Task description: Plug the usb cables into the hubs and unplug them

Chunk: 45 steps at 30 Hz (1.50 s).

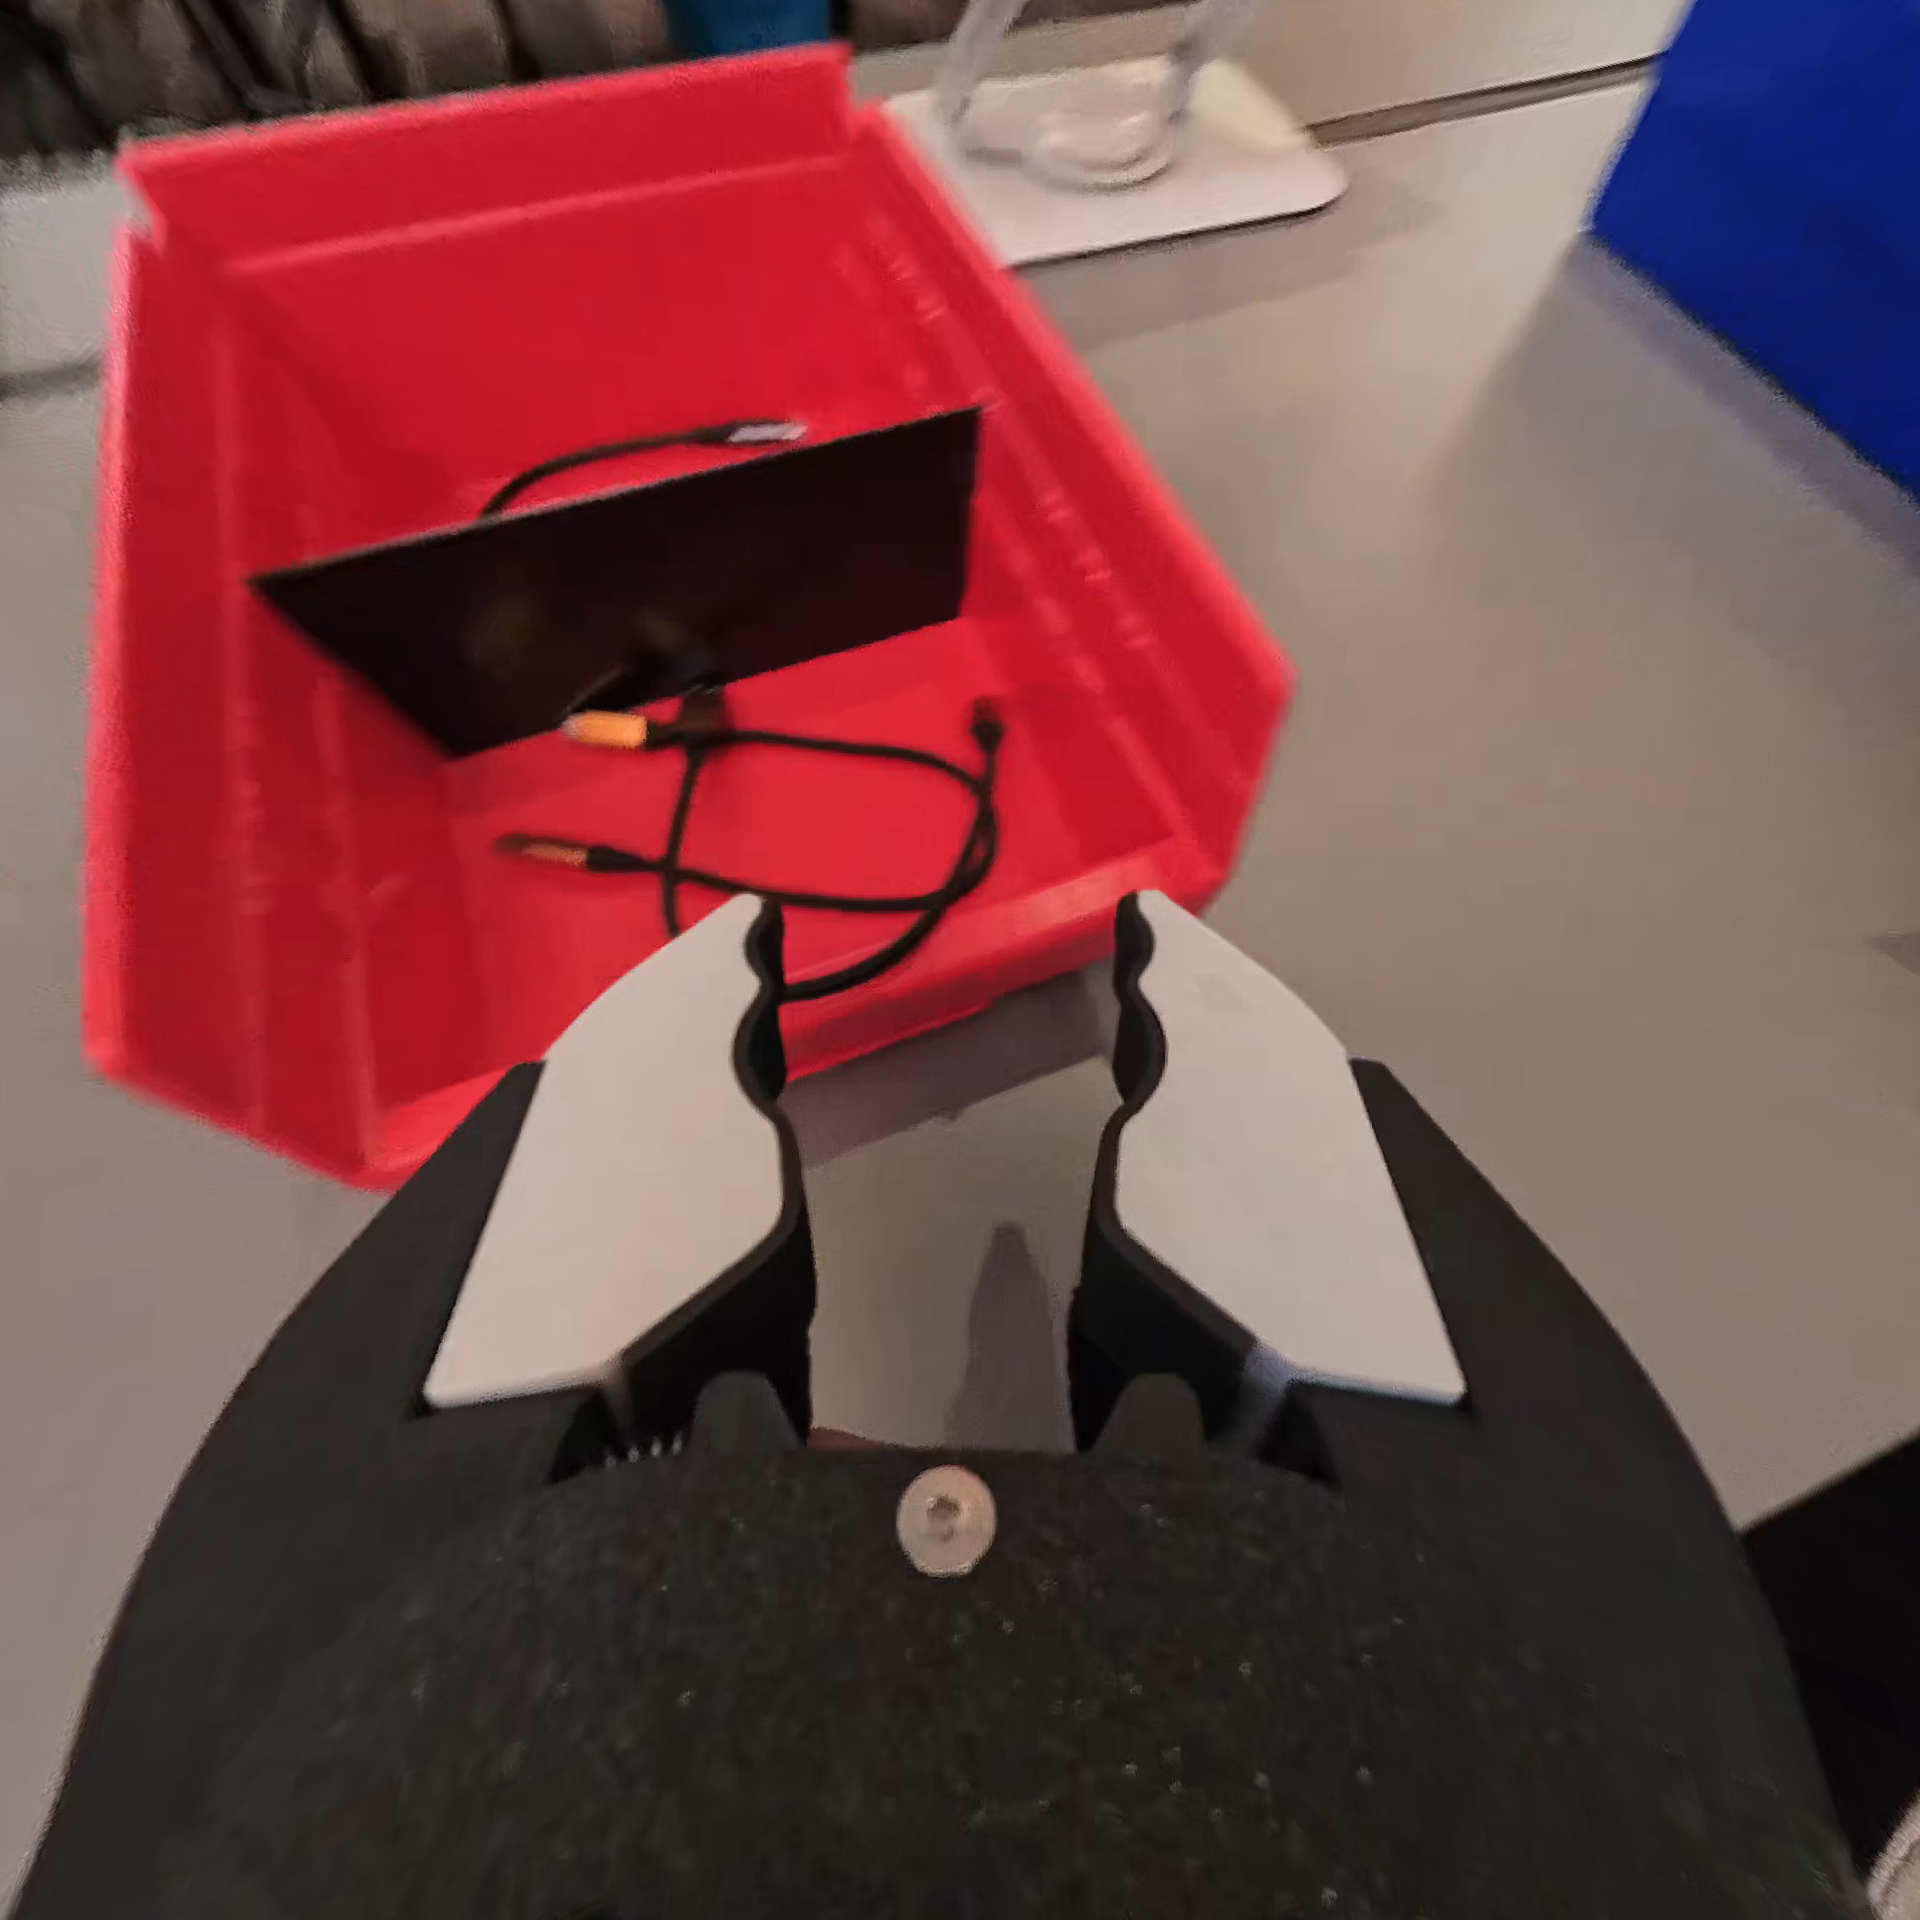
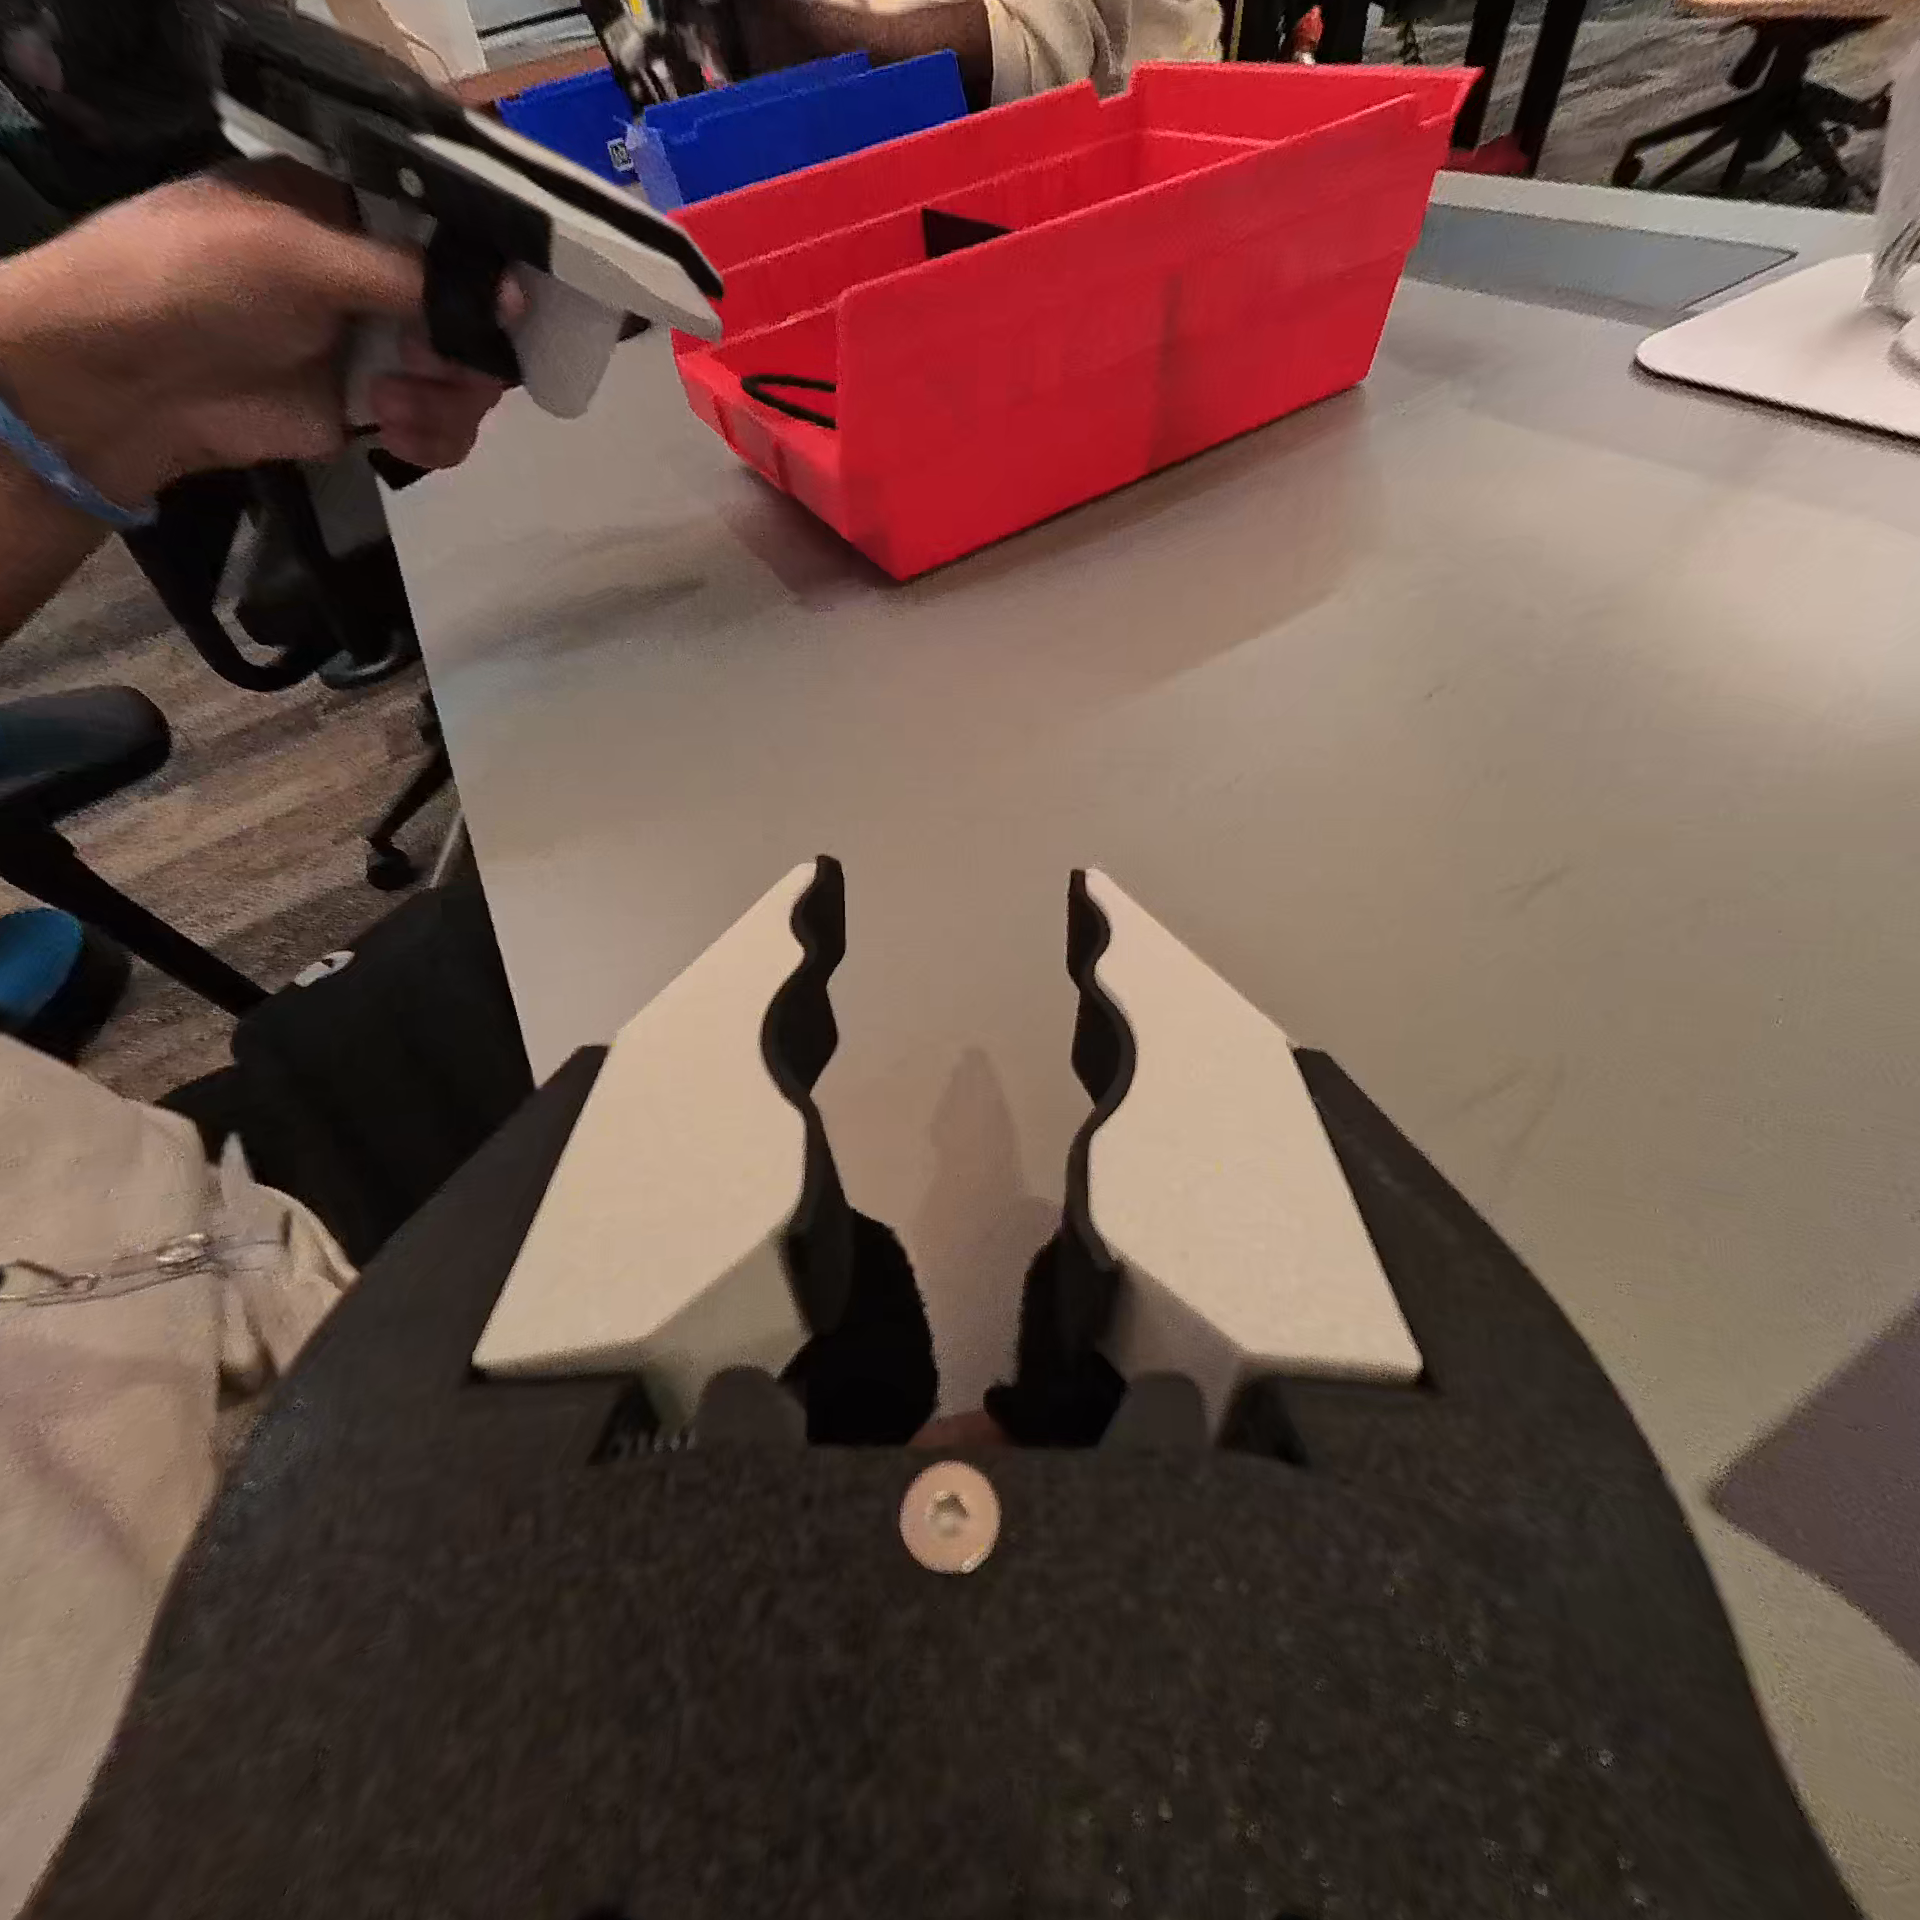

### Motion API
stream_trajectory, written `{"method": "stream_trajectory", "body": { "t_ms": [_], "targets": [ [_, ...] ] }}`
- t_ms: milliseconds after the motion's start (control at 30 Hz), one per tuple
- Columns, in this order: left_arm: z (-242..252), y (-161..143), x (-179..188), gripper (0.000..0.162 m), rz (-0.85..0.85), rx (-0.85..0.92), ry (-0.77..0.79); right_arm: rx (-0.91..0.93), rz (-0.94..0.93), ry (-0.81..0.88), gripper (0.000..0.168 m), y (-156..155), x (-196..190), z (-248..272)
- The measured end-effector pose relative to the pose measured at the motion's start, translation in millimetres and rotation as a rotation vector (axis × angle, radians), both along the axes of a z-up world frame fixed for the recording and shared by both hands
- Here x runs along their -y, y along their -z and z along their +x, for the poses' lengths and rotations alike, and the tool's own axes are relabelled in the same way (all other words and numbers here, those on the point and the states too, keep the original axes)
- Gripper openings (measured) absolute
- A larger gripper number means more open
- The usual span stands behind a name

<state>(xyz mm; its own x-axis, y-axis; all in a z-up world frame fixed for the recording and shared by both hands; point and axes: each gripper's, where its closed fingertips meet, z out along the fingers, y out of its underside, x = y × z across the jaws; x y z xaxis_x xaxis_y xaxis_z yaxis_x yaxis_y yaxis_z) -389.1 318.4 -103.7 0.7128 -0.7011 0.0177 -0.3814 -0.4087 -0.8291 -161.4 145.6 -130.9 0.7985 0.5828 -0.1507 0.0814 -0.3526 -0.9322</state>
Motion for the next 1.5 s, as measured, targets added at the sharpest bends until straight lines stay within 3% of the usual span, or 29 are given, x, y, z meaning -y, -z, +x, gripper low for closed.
{"method": "stream_trajectory", "body": {
  "t_ms": [267,433,700,833,967,1100,1200,1300,1500],
  "targets": [
    [-16,39,-29,0.066,-0.132,-0.019,-0.075,-0.083,-0.045,0.006,0.041,-1,1,13],
    [-10,41,-25,0.050,-0.149,-0.001,-0.069,-0.078,-0.061,0.004,0.041,2,0,14],
    [-6,35,-20,0.019,-0.035,-0.095,-0.086,-0.081,-0.072,-0.001,0.041,3,-2,10],
    [-9,7,-20,0.008,0.112,-0.108,-0.124,-0.069,-0.063,0.002,0.040,2,0,10],
    [-9,-49,-7,0.007,0.303,-0.051,-0.164,-0.064,-0.048,0.013,0.039,0,2,12],
    [34,-109,41,0.007,0.494,0.119,-0.088,-0.060,-0.034,0.031,0.039,-2,3,15],
    [83,-133,87,0.007,0.532,0.291,0.024,-0.056,-0.028,0.037,0.039,-3,3,17],
    [132,-109,116,0.007,0.440,0.329,0.137,-0.052,-0.026,0.040,0.039,-3,4,19],
    [174,2,123,0.009,0.202,0.118,0.218,-0.050,-0.029,0.050,0.039,-2,5,22]
  ]
}}
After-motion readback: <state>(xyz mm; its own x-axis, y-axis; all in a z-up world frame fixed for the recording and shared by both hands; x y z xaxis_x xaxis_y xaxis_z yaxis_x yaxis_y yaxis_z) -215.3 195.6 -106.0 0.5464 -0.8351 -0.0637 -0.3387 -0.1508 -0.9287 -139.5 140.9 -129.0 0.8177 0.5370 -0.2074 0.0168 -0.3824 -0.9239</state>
